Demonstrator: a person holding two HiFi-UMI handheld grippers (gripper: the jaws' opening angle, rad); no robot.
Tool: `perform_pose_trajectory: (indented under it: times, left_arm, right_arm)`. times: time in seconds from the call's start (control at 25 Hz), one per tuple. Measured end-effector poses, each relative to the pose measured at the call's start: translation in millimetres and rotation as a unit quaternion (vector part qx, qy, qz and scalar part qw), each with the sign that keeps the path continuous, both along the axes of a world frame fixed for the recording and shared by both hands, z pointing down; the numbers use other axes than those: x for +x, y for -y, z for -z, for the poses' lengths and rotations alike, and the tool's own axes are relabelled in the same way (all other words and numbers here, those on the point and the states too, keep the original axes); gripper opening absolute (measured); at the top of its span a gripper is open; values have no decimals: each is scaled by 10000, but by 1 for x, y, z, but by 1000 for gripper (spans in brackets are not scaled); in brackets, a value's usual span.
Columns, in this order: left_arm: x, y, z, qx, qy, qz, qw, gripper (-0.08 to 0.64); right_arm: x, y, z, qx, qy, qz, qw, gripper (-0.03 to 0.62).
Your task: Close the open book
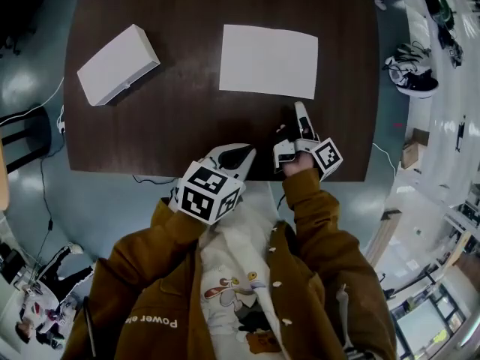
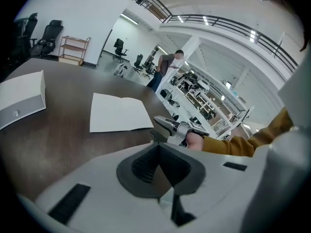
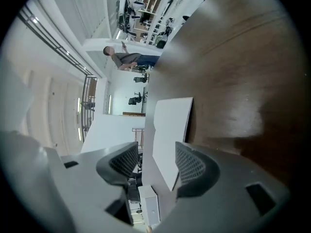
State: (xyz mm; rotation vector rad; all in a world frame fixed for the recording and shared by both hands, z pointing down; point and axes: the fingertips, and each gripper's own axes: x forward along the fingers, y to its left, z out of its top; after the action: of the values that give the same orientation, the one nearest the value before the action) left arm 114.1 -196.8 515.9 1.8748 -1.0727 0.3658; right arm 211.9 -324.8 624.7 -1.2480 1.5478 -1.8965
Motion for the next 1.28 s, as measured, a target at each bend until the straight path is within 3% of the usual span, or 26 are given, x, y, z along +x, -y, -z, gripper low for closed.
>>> perform_pose_trajectory:
  times: [0.24,0.44,1.08,1.28]
  left_arm:
    - [-7,13,-33,-490,92,315,9983,6]
    - [-9,25,-39,-613,139,494,9968,6]
    - [-1,22,-41,-670,63,197,9975,6]
    - [-3,23,-40,-678,33,225,9974,6]
  right_arm:
    - [-6,19,-21,-272,93,-94,9995,235]
    - [-8,25,-29,-425,125,-177,9989,235]
    - [-10,36,-59,-919,430,-629,9929,236]
    - [-8,36,-66,-1006,415,-666,9918,150]
